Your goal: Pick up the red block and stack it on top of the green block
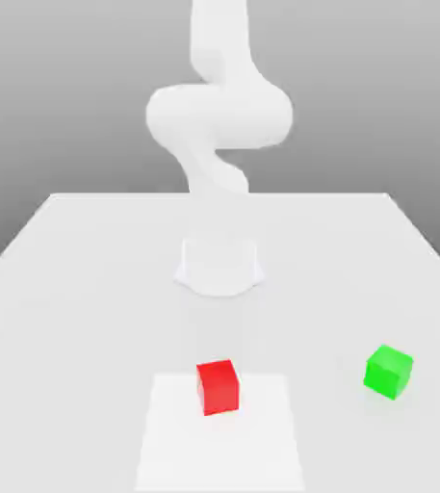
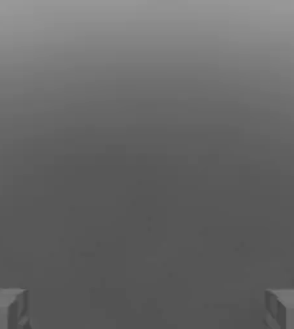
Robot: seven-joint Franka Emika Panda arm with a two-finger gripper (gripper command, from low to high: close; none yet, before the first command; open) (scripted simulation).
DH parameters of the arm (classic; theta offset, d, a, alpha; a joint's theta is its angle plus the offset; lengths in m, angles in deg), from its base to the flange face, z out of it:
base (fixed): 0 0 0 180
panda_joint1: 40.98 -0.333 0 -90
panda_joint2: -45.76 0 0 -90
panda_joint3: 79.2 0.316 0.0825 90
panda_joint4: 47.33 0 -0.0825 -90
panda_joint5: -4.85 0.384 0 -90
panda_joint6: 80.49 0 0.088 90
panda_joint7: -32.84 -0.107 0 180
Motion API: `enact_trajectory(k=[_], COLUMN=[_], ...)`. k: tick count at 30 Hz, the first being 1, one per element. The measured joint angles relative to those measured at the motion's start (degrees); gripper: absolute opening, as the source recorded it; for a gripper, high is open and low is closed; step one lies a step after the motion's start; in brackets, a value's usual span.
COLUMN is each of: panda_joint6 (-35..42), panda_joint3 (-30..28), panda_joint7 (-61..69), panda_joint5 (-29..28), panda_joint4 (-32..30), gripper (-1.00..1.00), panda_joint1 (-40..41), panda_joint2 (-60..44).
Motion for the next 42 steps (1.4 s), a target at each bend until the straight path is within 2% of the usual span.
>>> enact_trajectory(k=[17, 24, 25, 32, 39, 42], panda_joint6=[-24.6, -37.3, -38.8, -39.0, -27.9, -25.5], panda_joint3=[-3.8, -1.7, -1.1, -0.9, -2.0, -0.1], panda_joint7=[12.6, 15.9, 16.1, 16.1, 13.6, 9.8], panda_joint5=[-0.5, 2.6, 3.0, 3.0, -0.3, -0.2], panda_joint4=[-27.2, -27.2, -27.0, -26.9, -28.8, -28.2], gripper=[0.00, 0.00, -1.00, -1.00, -1.00, -1.00], panda_joint1=[-3.3, -2.1, -1.6, -1.4, -1.6, -4.8], panda_joint2=[-35.9, -51.4, -53.1, -53.4, -40.4, -38.6])
